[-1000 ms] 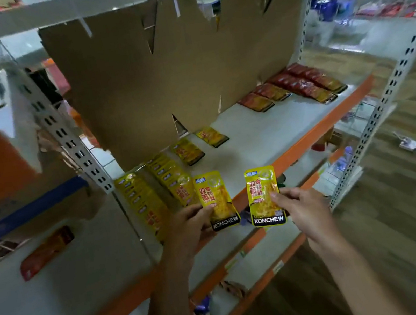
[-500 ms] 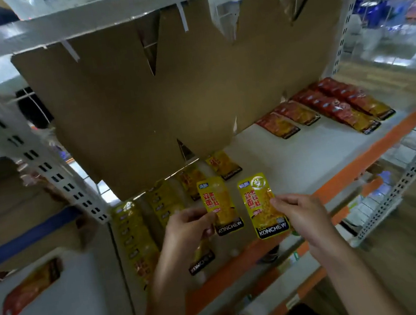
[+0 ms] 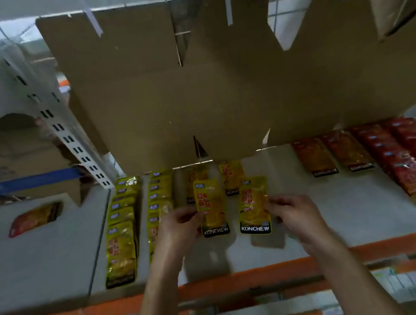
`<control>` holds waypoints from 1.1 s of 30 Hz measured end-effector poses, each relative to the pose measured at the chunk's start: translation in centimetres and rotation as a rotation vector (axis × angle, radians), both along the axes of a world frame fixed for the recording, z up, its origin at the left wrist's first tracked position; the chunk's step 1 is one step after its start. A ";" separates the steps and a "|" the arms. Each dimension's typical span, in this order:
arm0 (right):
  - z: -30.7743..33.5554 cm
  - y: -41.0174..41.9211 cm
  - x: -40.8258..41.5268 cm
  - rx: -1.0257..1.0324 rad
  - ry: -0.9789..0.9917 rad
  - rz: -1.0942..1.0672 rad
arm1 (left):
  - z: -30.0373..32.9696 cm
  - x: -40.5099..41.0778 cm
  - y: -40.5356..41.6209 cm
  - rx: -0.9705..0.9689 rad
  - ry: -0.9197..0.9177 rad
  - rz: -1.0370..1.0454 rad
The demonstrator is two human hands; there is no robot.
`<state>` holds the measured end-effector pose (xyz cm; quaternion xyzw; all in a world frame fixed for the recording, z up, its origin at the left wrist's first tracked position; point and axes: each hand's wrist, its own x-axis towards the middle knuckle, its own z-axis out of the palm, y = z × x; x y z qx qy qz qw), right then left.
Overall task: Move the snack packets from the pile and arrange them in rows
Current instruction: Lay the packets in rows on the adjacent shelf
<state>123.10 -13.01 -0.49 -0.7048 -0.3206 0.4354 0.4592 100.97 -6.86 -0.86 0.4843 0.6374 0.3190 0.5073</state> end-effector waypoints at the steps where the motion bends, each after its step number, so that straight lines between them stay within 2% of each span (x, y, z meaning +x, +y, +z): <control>1: 0.0 0.4 0.3 0.002 -0.002 0.017 | 0.1 0.2 -0.3 0.007 0.015 0.024; 12: -0.7 5.3 1.1 -0.013 -0.085 0.143 | 0.2 0.7 1.1 0.077 0.148 0.115; 18: -1.0 7.7 1.2 -0.020 -0.063 0.132 | 1.4 1.4 2.3 0.175 0.419 0.035; 26: -2.0 10.2 1.6 -0.061 -0.164 0.163 | 1.8 1.7 4.6 0.173 0.481 0.047; 33: -2.5 11.3 1.9 -0.119 -0.171 0.161 | 0.9 2.0 5.6 0.144 0.555 0.018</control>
